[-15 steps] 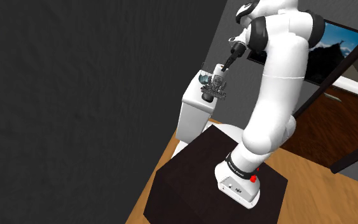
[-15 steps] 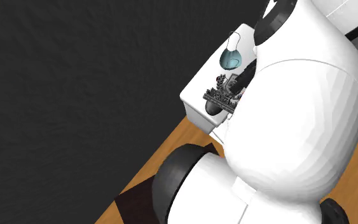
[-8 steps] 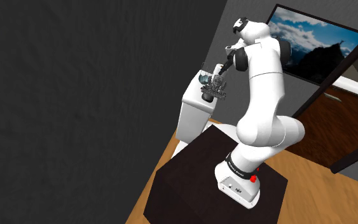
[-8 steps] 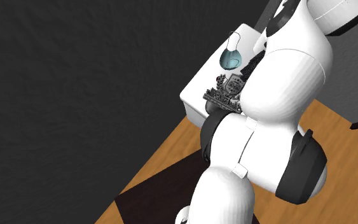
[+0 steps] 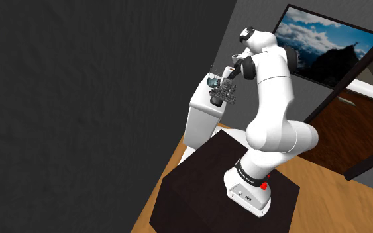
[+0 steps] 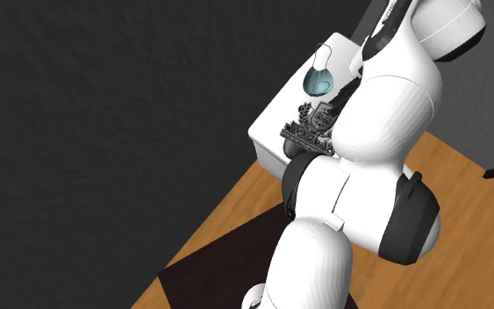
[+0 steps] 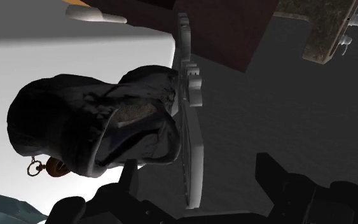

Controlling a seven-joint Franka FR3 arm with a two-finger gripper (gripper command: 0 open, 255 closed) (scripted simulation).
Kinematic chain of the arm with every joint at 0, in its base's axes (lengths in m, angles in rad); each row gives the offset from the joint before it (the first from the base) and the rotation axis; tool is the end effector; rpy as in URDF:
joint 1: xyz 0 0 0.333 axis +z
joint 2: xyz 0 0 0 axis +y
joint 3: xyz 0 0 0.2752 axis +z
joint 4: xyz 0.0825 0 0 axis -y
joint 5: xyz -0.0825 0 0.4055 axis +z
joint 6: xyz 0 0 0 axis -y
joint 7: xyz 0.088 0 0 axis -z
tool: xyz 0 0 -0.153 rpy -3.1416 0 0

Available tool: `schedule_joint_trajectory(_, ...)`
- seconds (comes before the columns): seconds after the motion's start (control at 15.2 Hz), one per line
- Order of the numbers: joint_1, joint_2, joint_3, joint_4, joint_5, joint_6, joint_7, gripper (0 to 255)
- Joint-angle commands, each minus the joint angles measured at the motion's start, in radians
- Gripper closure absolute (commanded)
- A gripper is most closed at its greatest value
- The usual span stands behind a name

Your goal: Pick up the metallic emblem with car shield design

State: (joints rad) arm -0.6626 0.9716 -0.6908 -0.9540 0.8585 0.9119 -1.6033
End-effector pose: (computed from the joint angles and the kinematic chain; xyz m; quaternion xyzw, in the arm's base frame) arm 0.3859 -0.5047 0.2662 -0.8779 -0.2041 -0.0754 0.4266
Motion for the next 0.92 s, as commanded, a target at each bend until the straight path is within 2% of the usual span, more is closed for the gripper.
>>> schedule_joint_trajectory(0.0,0.001,0.004,0.000,-0.004,0.000,0.006,-0.004,0)
schedule_joint_trajectory(0.07,0.001,0.004,0.000,-0.004,0.000,0.006,-0.004,0)
schedule_joint_trajectory(0.13,0.000,0.004,0.000,-0.002,-0.001,0.005,-0.005,255)
schedule_joint_trajectory(0.86,-0.006,-0.003,0.001,0.014,0.002,-0.012,0.008,255)
